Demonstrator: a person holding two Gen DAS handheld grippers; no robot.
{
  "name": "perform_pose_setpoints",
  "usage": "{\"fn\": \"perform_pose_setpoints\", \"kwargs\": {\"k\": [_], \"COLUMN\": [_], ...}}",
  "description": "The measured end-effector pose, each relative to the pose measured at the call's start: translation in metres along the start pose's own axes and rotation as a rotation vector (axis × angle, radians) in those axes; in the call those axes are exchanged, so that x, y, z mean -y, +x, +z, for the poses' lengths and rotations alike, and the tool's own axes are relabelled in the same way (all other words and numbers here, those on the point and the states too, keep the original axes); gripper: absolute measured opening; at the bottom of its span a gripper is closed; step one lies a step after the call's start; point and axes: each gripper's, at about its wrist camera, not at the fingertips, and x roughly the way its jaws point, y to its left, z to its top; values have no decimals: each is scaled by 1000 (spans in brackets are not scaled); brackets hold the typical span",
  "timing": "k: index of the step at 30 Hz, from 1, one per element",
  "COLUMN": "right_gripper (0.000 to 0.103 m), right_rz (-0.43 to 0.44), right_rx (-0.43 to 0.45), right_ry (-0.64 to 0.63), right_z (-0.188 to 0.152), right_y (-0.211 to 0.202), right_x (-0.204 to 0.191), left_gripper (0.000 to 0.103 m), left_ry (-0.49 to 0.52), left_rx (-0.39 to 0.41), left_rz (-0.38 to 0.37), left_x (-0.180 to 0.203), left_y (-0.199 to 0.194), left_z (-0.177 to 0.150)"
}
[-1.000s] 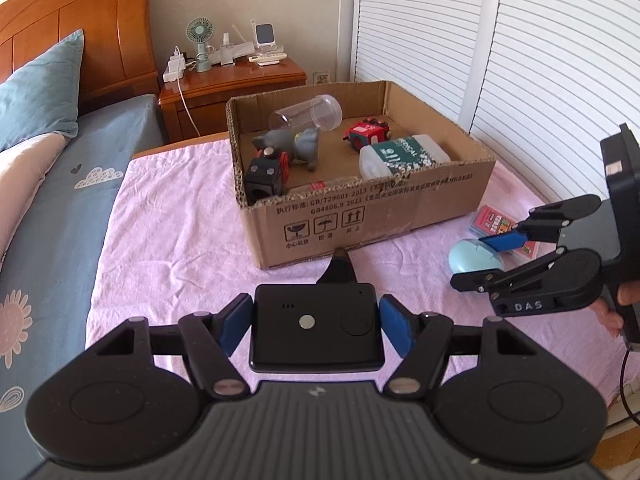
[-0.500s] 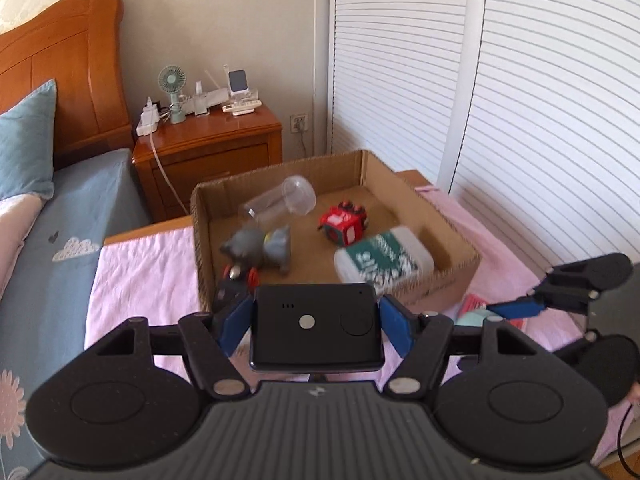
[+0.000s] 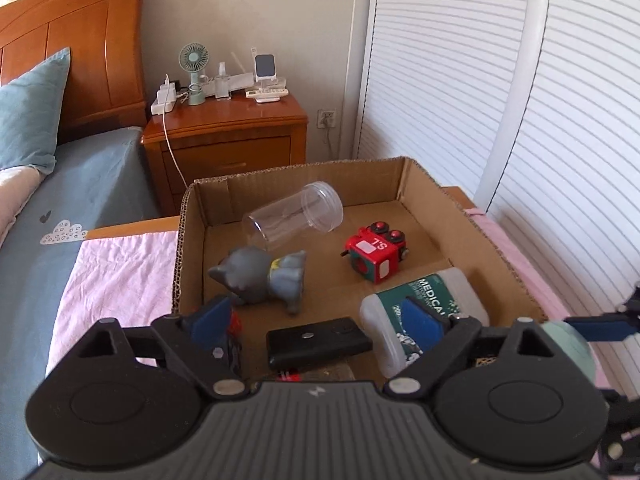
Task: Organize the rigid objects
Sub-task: 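Carry the phone mount and teal case into the box and release both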
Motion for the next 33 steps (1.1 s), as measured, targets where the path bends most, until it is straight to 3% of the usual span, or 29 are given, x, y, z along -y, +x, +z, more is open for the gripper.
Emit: {"fn": "perform_pose_setpoints", "kwargs": {"k": [3,7,14,19,28,30,31,33], "right_gripper": [57,57,58,58,59,79,82,100], "right_rz": [0,-9,-37,-58,-74,-88,-67,-75], "right_rx": [3,3,-8,-44,-88,-79,-67,-45], "right_ry": [15,35,90,132,192,207,219,256], "right_z": [9,24,59,78,87,90,90,91], "right_y": [5,16,50,82,111,110,108,100], "right_x": [6,15,34,42,44,45,46,48], "left_gripper": [98,99,100,100,100,100,100,100], "left_ry": [12,28,89,108,36,33,35,42], "left_rx": [34,71,34,-7,-59,-56,-54,-47], "left_rz": [7,21,72,111,118,111,109,105], "left_x": [4,9,21,18,4,5,6,7], "left_y": [-19,-50,-100,-110,-104,-106,-107,-110], "left_z": [-4,-16,-41,-57,-68,-69,-70,-70]}}
